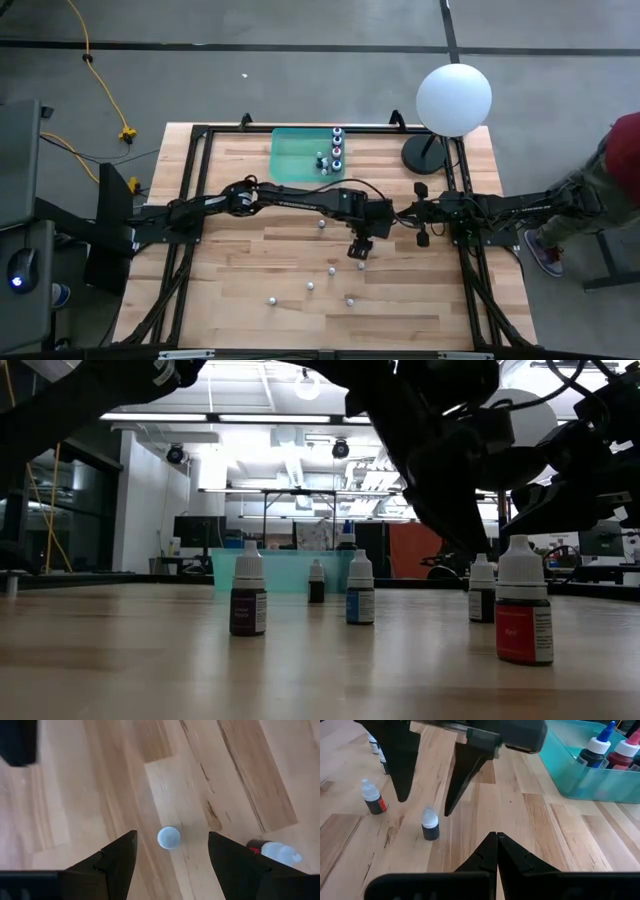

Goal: Pick & Place food coloring
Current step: Put the small green food coloring bottle into the blue transparent bin

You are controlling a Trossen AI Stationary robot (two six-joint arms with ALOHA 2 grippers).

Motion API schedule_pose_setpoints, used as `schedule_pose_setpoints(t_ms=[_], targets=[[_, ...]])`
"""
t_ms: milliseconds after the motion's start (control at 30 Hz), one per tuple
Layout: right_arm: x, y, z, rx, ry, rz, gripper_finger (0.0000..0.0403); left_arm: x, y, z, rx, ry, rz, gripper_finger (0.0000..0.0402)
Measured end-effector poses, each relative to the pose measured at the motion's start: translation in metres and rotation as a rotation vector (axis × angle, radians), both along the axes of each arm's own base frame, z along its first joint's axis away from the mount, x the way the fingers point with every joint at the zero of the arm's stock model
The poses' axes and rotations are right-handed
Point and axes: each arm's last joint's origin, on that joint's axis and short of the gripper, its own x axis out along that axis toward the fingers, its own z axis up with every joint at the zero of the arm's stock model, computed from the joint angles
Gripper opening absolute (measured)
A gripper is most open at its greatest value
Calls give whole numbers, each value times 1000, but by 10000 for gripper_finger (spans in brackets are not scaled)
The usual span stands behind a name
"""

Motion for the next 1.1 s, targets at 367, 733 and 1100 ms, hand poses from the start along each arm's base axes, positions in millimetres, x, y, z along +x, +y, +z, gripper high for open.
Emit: schedule_pose_setpoints(t_ms=[367,733,1100], targets=[[0,0,0,0,1,0,0,2,2,-7,23,4,17,237],[0,0,0,0,-1,0,0,5,1,-22,-15,34,42,237],[0,0,0,0,0,0,0,8,-1,-23,14,10,61,236]])
